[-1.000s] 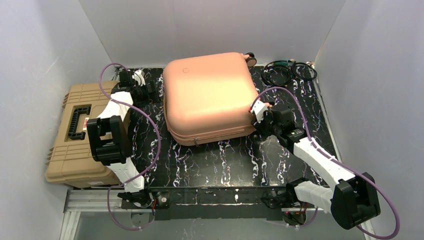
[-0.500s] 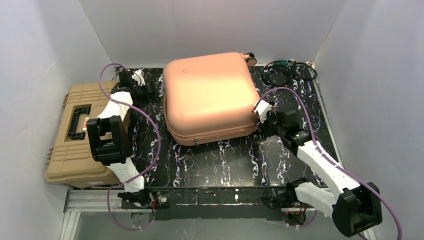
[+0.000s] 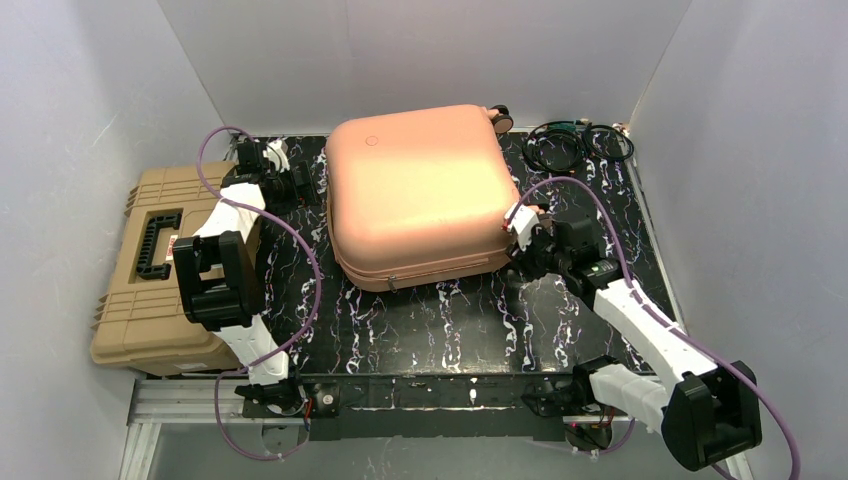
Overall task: Pack the luggage
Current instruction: Zip the luggage at the center of the board.
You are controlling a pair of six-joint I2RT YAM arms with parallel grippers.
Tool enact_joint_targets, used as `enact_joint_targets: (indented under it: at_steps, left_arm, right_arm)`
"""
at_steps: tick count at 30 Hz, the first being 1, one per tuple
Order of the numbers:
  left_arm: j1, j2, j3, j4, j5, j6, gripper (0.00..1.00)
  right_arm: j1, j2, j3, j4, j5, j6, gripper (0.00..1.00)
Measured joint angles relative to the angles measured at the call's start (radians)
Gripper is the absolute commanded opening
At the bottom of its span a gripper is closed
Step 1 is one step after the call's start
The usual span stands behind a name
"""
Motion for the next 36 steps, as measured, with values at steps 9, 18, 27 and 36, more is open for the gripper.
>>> enact_joint_targets:
  at_steps: [9, 18, 27, 36]
  left_arm:
    - [0.001, 0.005, 0.000, 0.000, 0.009, 0.000, 0.91]
    - [0.002, 0.027, 0.000, 0.000, 0.022, 0.000, 0.91]
    - [0.006, 0.027, 0.000, -0.001, 0.033, -0.001, 0.90]
    - [0.006, 0.027, 0.000, -0.001, 0.043, -0.005, 0.90]
  right_arm:
    - [-0.153, 0.014, 0.001, -0.002, -0.186, 0.010, 0.64]
    - [-0.367, 0.064, 0.031, -0.009, -0.475, 0.028, 0.64]
    - [-0.560, 0.303, 0.139, -0.234, -0.837, -0.145, 0.66]
    - [-0.575, 0.779, 0.388, -0.908, -1.065, -0.866, 0.65]
